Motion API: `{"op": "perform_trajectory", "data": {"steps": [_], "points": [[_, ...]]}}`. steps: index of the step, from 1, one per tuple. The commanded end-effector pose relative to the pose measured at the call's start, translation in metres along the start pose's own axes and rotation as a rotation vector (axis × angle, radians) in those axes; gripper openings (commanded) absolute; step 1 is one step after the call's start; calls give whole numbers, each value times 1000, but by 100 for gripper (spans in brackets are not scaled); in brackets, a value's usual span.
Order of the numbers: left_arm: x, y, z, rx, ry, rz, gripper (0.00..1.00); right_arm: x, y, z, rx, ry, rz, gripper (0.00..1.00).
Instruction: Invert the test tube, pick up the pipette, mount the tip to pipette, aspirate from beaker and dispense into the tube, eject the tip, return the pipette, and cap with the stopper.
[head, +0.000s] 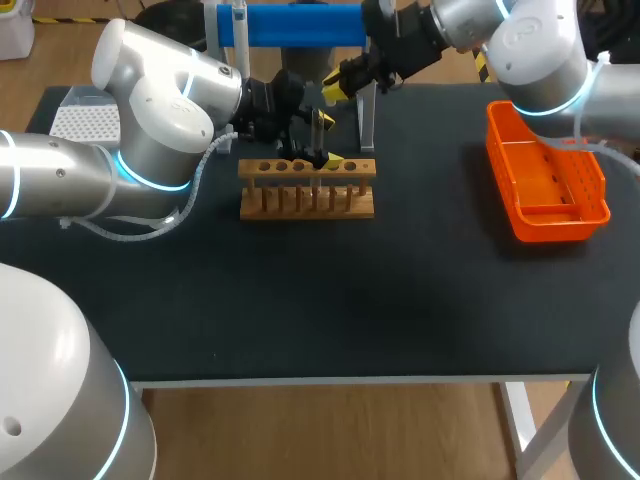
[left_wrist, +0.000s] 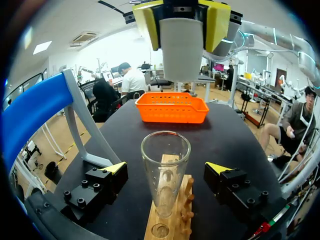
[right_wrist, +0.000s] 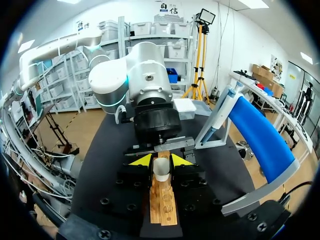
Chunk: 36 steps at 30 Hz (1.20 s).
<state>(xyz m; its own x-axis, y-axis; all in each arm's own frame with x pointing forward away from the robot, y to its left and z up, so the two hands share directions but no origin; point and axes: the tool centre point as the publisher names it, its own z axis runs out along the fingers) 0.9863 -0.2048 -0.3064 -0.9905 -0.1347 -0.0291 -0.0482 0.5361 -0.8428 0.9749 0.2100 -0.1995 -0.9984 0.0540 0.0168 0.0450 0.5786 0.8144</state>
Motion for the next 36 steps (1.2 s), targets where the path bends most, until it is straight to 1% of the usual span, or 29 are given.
{"op": "perform_trajectory", "data": {"steps": [1, 20, 36], "points": [[0, 0, 1, 0, -1, 0, 100, -1, -1, 4, -4, 1, 1, 0], [0, 0, 1, 0, -1, 0, 100, -4, -3, 18, -12, 14, 5, 0], [0, 0, 1, 0, -1, 0, 100, -2, -9, 23, -3, 23, 12, 0]]}}
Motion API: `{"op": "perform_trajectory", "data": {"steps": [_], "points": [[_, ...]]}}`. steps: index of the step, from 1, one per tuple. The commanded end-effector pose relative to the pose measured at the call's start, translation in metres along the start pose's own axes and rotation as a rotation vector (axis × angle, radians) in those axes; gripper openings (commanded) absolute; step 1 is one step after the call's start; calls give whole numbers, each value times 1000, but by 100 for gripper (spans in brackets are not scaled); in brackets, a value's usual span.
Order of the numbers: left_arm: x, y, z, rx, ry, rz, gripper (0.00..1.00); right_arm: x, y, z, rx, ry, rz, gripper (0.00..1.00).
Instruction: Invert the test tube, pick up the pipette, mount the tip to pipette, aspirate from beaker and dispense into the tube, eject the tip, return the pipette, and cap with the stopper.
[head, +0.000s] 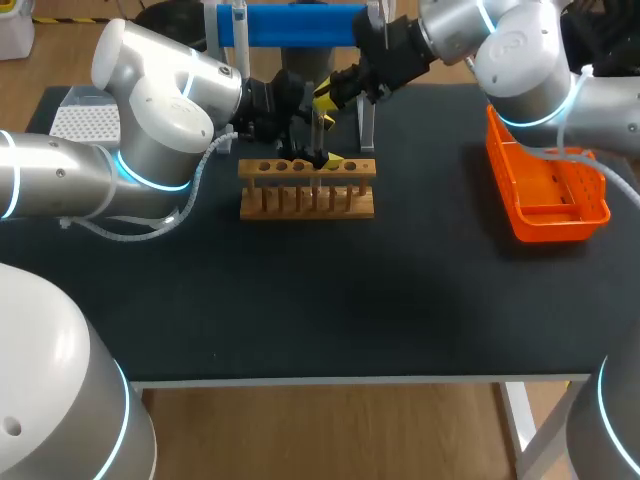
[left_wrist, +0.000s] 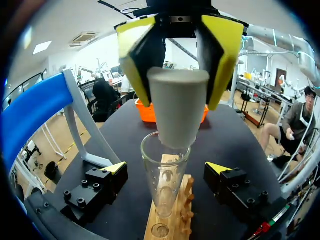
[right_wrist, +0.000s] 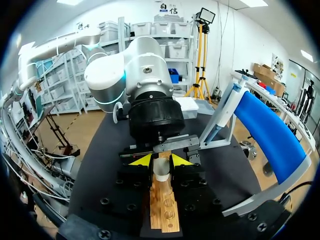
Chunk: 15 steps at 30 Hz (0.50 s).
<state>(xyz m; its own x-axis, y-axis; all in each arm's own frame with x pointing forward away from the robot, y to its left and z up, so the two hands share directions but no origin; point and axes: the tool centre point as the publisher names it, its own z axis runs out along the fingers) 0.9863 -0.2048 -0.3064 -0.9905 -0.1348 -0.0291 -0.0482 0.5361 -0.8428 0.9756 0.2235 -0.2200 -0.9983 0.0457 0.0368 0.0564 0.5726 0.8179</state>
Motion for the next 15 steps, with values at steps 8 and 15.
{"op": "perform_trajectory", "data": {"steps": [8, 15], "points": [[0, 0, 1, 0, -1, 0, 100, -1, 0, 1, 6, 3, 0, 0], [0, 0, 1, 0, -1, 0, 100, -1, 3, 0, 0, 0, -2, 0]]}}
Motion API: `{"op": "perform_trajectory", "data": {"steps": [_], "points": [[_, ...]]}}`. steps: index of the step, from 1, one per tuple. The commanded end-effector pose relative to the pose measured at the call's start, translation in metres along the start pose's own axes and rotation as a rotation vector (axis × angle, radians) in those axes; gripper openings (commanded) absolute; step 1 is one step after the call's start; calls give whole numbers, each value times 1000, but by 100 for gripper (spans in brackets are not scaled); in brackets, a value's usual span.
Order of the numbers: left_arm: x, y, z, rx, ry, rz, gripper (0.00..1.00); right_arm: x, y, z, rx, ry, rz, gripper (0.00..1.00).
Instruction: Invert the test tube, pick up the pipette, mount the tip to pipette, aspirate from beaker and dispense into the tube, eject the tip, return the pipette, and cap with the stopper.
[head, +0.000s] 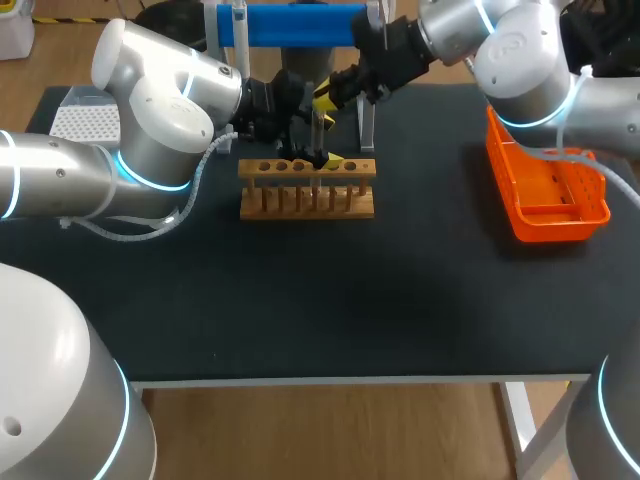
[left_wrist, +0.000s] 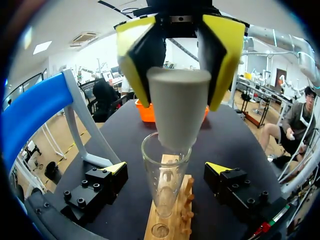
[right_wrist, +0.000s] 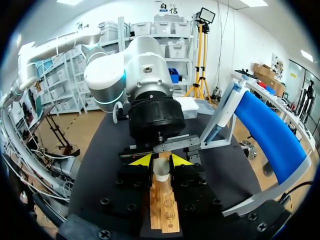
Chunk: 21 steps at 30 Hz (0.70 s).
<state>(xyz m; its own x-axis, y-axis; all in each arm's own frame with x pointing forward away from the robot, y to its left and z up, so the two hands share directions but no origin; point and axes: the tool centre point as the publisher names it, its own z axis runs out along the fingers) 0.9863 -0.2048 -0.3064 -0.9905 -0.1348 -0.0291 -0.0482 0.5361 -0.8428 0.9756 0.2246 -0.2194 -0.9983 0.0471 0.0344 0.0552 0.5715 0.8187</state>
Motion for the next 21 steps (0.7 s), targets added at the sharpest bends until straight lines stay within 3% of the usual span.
{"op": "perform_trajectory", "data": {"steps": [1, 21], "points": [[0, 0, 1, 0, -1, 0, 100, -1, 2, -1, 1, 2, -1, 0], [0, 0, 1, 0, -1, 0, 100, -1, -1, 3, 4, 10, 0, 0]]}}
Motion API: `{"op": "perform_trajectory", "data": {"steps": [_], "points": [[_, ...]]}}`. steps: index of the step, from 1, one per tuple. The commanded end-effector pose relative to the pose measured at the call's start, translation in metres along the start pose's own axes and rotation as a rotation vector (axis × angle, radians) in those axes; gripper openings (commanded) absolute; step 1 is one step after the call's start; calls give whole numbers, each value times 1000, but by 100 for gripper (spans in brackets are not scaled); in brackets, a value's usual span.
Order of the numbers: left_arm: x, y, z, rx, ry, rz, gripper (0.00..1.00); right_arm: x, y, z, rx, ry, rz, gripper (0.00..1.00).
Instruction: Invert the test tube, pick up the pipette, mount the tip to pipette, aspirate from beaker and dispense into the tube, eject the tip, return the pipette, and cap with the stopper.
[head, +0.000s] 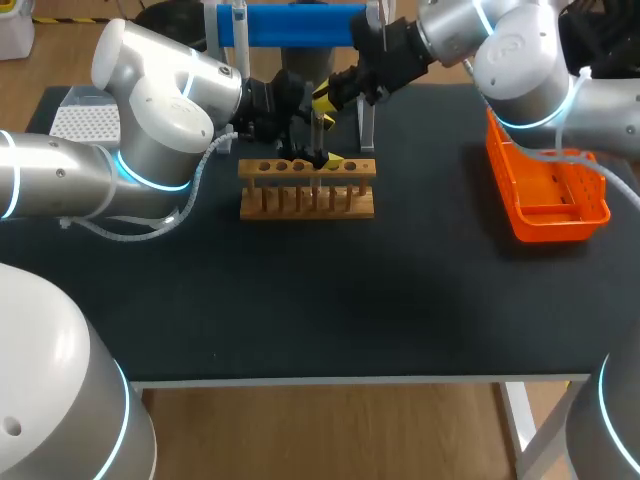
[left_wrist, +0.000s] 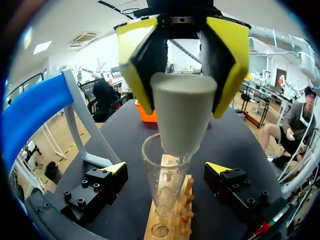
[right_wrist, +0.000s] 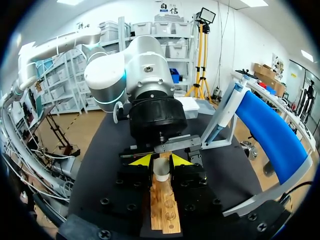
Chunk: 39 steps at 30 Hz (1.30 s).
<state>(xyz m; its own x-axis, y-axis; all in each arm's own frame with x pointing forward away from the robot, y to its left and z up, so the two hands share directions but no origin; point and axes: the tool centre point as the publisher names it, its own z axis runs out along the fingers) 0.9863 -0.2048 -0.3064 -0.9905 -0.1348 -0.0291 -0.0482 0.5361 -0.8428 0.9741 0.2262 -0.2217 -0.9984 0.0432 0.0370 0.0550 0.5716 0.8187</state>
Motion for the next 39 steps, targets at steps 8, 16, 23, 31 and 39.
{"op": "perform_trajectory", "data": {"steps": [8, 16, 23, 31, 39], "points": [[0, 0, 1, 0, -1, 0, 100, -2, -2, 3, 7, 8, 0, 0], [0, 0, 1, 0, -1, 0, 100, -3, 2, -1, -4, -2, -3, 0], [0, 0, 1, 0, -1, 0, 100, -4, 4, -1, -8, -4, -5, 0], [0, 0, 1, 0, -1, 0, 100, -3, 3, 2, -6, 0, -3, 0], [0, 0, 1, 0, -1, 0, 100, -3, 0, 4, -1, 2, 1, 0]]}}
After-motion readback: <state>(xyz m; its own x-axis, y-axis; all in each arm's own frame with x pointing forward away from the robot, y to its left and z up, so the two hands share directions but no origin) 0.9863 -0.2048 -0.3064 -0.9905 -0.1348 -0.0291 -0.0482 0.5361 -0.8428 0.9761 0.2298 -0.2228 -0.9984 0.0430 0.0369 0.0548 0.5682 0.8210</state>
